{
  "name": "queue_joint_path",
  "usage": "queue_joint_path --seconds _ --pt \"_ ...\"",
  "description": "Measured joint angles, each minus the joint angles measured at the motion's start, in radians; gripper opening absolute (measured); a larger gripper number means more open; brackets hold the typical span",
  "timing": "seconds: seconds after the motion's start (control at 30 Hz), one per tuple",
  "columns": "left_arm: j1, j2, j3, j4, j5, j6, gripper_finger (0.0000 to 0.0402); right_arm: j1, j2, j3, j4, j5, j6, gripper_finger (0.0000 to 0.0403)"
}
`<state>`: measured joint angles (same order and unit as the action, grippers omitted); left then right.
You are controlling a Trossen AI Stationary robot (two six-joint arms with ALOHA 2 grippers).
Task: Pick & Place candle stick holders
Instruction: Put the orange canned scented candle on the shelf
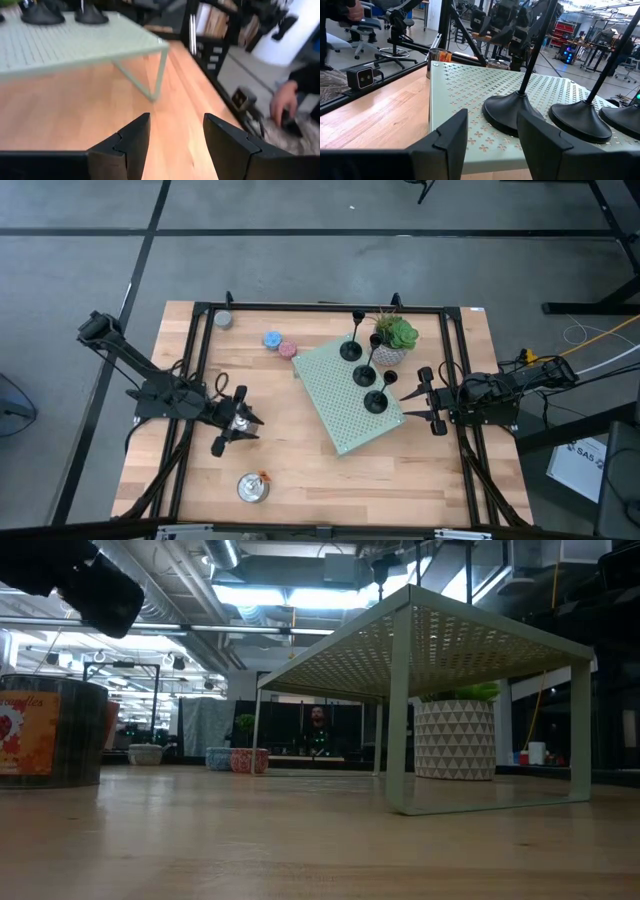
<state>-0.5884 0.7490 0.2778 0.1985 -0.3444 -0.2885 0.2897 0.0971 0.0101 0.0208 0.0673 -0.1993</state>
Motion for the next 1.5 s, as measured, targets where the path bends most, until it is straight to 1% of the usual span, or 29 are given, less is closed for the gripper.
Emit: queue_joint_path --seconds 0.13,0.2,0.37,0.5,0.73,0.93,1.13,1.2,1.3,1.5 --pt "0.0 0.0 0.059 -0.16 0.027 -0.019 0.018 0.0 0.0 0.0 0.0 0.0 0.0 0.0171" --pt "0.0 0.0 0.077 -0.205 0.032 -0.024 0.018 0.0 0.0 0.0 0.0 0.0 0.0 0.0171" --pt "0.0 0.0 0.086 -0.227 0.065 -0.027 0.018 0.0 0.0 0.0 0.0 0.0 0.0 0.0171" --pt "0.0 0.0 0.086 -0.259 0.094 -0.073 0.018 0.0 0.0 0.0 0.0 0.0 0.0 0.0171" --pt "-0.013 0.008 0.086 -0.282 0.223 -0.161 0.018 0.0 0.0 0.0 0.0 0.0 0.0 0.0171" --pt "-0.044 0.008 0.086 -0.287 0.216 -0.129 0.018 0.0 0.0 0.0 0.0 0.0 0.0 0.0171" --pt "-0.046 0.005 0.086 -0.295 0.215 -0.12 0.018 0.0 0.0 0.0 0.0 0.0 0.0 0.0171" --pt "-0.046 0.005 0.086 -0.32 0.214 -0.123 0.018 0.0 0.0 0.0 0.0 0.0 0.0 0.0171" --pt "-0.046 0.005 0.102 -0.402 0.215 -0.161 0.0179 0.0 0.0 0.0 0.0 0.0 0.0 0.0171" --pt "-0.046 0.005 0.219 -0.65 0.207 -0.228 0.0157 0.0 0.0 0.0 0.0 0.0 0.0 0.0171"
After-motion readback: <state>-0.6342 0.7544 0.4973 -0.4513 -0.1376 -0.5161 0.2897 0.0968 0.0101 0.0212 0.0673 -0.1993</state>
